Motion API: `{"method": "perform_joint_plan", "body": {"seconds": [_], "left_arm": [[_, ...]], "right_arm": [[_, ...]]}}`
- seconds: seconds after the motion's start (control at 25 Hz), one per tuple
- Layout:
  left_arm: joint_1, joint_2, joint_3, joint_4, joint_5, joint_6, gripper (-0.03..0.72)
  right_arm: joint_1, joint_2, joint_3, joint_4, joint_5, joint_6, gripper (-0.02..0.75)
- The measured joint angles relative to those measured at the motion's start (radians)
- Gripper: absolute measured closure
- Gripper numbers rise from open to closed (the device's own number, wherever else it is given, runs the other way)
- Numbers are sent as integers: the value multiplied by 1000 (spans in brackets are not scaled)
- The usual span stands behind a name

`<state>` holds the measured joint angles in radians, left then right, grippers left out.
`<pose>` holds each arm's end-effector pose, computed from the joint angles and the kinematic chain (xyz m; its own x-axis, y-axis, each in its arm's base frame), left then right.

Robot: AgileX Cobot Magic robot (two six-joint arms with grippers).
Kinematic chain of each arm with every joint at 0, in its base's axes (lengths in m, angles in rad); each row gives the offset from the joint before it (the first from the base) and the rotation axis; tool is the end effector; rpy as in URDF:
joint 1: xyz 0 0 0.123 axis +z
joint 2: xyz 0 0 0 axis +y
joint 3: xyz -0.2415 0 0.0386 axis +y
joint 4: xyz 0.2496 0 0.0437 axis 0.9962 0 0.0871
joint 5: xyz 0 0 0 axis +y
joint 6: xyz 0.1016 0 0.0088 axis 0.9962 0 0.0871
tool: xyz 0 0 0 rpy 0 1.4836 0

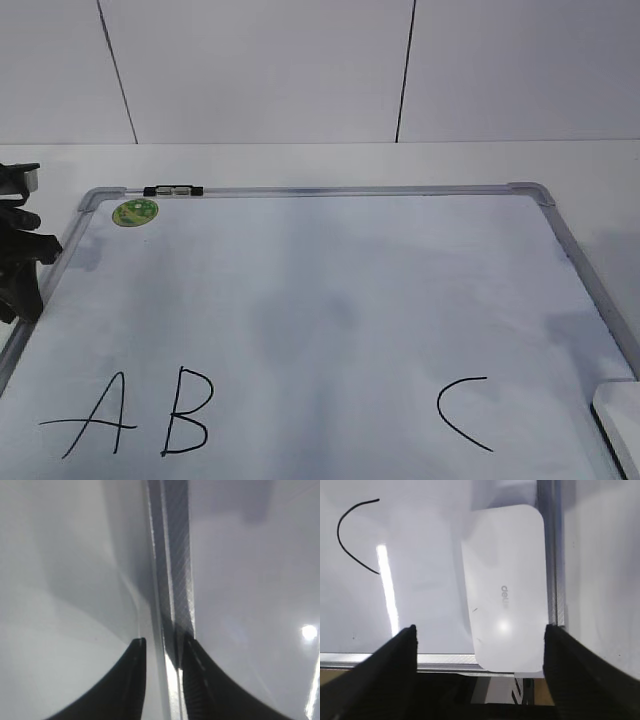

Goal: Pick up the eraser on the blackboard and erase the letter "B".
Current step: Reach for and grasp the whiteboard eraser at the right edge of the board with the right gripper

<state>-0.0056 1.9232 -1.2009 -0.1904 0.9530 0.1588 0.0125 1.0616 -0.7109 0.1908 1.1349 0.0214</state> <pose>0.3347 -0.0176 0.1034 -0.9986 0.0526 0.0013 0.0518 0.9866 -0.1545 0.1830 0.0198 0.2091 -0.9831 0.0888 -0.1602 0.0582 0.9807 0.1866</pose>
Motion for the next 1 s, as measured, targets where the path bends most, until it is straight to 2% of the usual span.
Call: {"method": "perform_joint_plan", "body": {"seconds": [0.16,0.4,1.0], "left_arm": [[0,0,0,4,0,0,524],[-2,0,0,4,-2,0,633],[-2,0,0,-2,-4,-3,641]], "right_arm": [[0,0,0,0,-33,0,152],[0,0,0,0,-43,0,151],[0,119,0,-35,-47,-14,150]]}}
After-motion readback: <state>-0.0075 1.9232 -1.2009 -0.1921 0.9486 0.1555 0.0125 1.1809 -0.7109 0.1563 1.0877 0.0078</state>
